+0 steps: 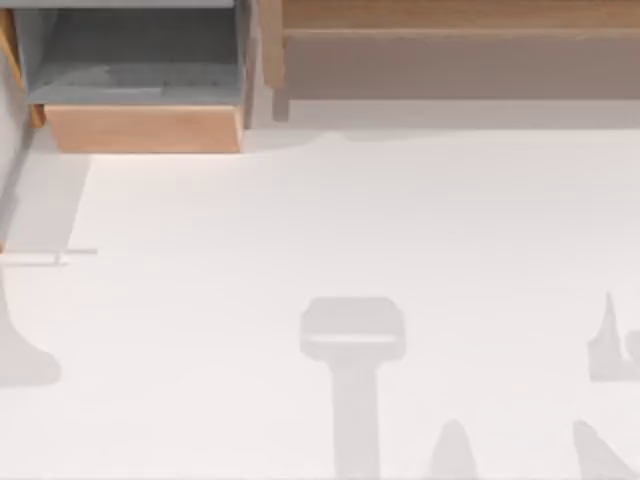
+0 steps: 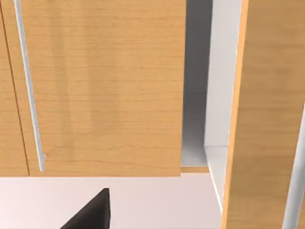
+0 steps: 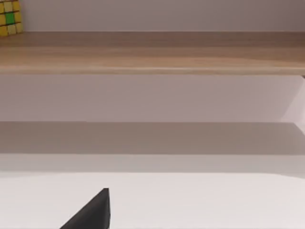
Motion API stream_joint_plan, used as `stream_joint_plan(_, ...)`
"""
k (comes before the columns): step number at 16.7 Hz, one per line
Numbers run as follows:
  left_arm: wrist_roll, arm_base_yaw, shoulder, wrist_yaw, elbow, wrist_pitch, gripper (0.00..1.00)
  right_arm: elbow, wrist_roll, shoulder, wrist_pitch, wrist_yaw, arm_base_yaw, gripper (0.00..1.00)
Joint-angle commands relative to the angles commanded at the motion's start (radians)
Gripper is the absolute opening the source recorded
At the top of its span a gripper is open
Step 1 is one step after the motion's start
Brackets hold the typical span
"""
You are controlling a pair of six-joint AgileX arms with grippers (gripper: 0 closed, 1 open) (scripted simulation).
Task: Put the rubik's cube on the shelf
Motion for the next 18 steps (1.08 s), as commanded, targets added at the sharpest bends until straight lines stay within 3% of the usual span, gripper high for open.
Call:
stream_joint_plan(5, 0.0, -0.024, 0.013, -0.024, 0.029, -0.019, 1.0, 0.0, 0.0, 0.0, 0.0, 0.0, 0.0, 1.0)
stream_joint_plan(18, 0.0, -0.024, 0.013, -0.024, 0.029, -0.019, 0.02, 0.0, 0.0, 0.0, 0.0, 0.0, 0.0, 1.0)
